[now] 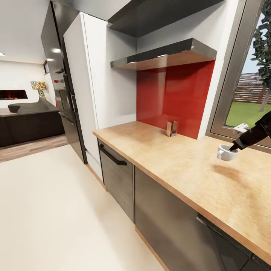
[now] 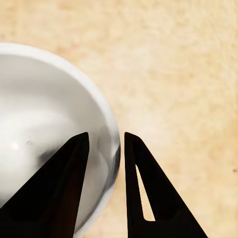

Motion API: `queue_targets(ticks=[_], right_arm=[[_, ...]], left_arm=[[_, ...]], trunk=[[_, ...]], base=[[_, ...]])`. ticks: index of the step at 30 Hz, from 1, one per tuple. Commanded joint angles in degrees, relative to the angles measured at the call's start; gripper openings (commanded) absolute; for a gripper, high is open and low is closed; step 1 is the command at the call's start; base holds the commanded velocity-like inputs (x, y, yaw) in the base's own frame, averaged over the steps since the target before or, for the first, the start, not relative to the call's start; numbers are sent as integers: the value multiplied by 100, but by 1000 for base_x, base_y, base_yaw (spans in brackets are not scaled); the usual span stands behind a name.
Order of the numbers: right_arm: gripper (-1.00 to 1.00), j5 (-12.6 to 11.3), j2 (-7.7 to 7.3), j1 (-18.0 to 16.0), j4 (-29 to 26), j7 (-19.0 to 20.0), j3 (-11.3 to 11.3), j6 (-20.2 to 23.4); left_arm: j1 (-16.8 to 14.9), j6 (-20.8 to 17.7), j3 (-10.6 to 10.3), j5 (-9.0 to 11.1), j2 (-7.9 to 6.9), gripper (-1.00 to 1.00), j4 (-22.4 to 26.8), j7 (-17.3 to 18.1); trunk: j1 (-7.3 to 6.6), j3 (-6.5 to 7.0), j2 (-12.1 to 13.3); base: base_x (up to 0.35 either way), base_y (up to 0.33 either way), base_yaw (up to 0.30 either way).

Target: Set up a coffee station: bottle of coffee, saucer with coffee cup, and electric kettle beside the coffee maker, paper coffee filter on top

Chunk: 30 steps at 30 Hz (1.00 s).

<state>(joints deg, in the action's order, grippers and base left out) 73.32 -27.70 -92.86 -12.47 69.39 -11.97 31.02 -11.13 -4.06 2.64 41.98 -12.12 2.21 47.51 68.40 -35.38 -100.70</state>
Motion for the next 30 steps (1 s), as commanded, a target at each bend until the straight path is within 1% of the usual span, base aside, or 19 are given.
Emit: queue_targets(ticks=[1, 8, 14, 17, 20, 21, 22, 24, 27, 30], right_arm=[[-100, 33, 2, -4, -7, 43, -52, 54], [-100, 40, -6, -4, -10, 67, -47, 68], [-100, 2, -13, -4, -34, 79, -51, 65], [-100, -86, -13, -4, -233, 85, -48, 63], [-100, -192, -10, -4, -507, 235, -45, 63], [-100, -210, -11, -4, -561, 317, -45, 63], [-100, -235, -12, -3, -656, 489, -44, 66], [-100, -249, -13, -1, -745, 608, -43, 68], [-100, -264, -15, 4, -851, 734, -43, 70], [-100, -269, -13, 52, -898, 777, -41, 70]], left_arm=[[-3, -43, 26, 3, -1, 100, -1, 21], [-3, -43, 26, 3, -1, 100, -1, 21], [-3, -43, 26, 3, -1, 100, -1, 21], [-3, -43, 26, 3, -1, 100, -1, 21], [-3, -43, 26, 3, -1, 100, -1, 21], [-3, -43, 26, 3, -1, 100, -1, 21], [-3, -43, 26, 3, -1, 100, -1, 21], [-3, -43, 26, 3, -1, 100, -1, 21], [-3, -43, 26, 3, -1, 100, -1, 21], [-3, -44, 26, 3, -1, 100, -1, 21]], trunk=[[-1, -6, -3], [-1, -6, -3], [-1, -6, -3], [-1, -6, -3], [-1, -6, -3], [-1, -6, -3], [-1, -6, -3], [-1, -6, -3], [-1, -6, -3], [-1, -6, -3]], base=[[0, 0, 0], [-24, 14, 0], [-240, 150, 0], [-269, 169, 0], [-191, 123, 0], [-122, 79, 0], [-78, 51, 0], [-56, 37, 0], [-31, 20, 0], [-13, 9, 0]])
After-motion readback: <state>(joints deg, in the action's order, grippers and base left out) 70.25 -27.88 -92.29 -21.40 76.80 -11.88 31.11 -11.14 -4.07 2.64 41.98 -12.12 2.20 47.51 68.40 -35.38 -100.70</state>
